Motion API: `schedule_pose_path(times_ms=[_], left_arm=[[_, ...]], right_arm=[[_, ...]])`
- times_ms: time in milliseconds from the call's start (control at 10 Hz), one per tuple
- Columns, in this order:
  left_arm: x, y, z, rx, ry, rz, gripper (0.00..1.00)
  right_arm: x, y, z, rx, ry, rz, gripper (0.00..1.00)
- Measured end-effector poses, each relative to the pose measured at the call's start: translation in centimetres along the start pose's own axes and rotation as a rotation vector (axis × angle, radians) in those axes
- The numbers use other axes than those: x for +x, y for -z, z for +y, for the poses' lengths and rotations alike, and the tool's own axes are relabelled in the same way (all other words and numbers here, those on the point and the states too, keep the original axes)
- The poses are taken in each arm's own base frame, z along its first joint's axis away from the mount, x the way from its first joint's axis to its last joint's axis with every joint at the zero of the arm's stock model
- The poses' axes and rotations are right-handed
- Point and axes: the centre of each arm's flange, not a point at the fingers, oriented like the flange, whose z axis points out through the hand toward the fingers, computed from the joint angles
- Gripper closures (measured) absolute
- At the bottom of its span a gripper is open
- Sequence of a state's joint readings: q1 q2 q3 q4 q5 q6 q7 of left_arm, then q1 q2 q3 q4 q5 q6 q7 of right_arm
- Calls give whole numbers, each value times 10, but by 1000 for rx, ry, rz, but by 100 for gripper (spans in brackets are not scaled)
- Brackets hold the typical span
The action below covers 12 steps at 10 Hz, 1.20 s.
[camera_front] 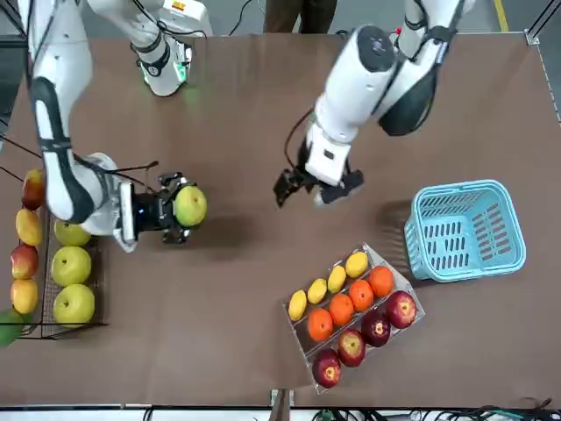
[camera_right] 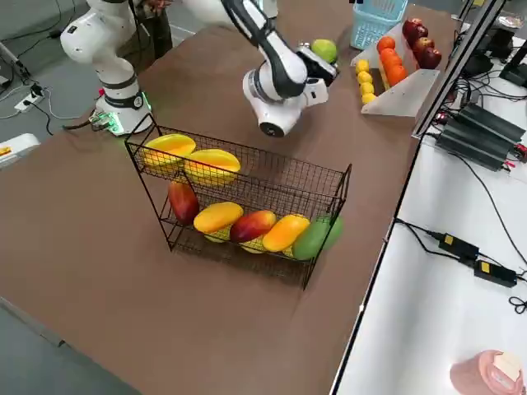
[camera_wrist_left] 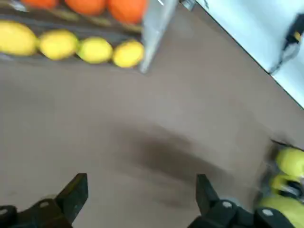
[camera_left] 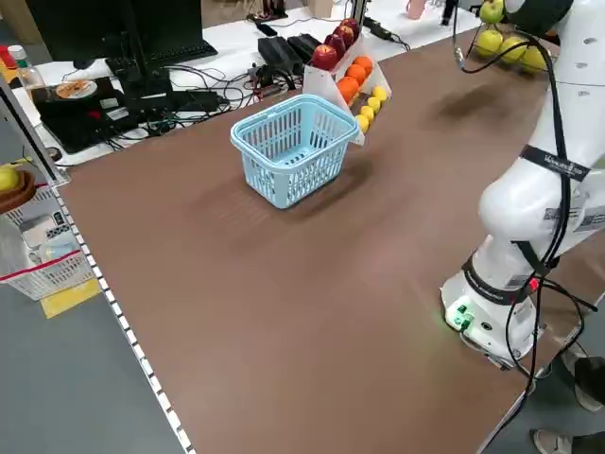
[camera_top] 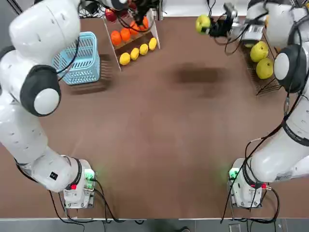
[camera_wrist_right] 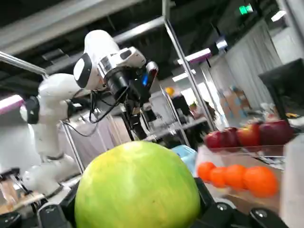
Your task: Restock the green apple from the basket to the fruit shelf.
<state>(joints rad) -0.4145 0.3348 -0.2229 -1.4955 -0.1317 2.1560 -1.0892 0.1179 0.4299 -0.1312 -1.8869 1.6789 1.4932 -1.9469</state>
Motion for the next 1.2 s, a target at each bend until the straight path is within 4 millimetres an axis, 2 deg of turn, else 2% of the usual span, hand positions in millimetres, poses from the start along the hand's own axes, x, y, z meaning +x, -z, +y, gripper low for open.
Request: schedule_pose_path(times_ms=[200, 300, 500, 600, 700, 900, 1100, 1200], left_arm=[[64, 12, -56, 88, -3, 0, 0], [100, 33, -88, 135, -16, -10, 0], [162, 92, -161, 197, -107, -32, 0], [180, 112, -191, 216, -173, -50, 0], [194, 125, -215, 226, -249, -67, 0], [215, 138, -244, 233, -370, -76, 0], [215, 144, -249, 268, -468, -100, 0], [211, 150, -246, 309, -504, -96, 0]], right_arm=[[66, 16, -3, -114, -5, -226, 8], [91, 20, -8, -177, -22, -342, 8], [115, 21, -16, -284, -94, -540, 8], [123, 19, -17, -333, -146, -610, 8], [132, 14, -19, -375, -209, -662, 8], [159, 6, -25, -500, -372, -744, 8], [177, 10, -36, -601, -551, -806, 8], [181, 25, -40, -648, -644, -822, 8]])
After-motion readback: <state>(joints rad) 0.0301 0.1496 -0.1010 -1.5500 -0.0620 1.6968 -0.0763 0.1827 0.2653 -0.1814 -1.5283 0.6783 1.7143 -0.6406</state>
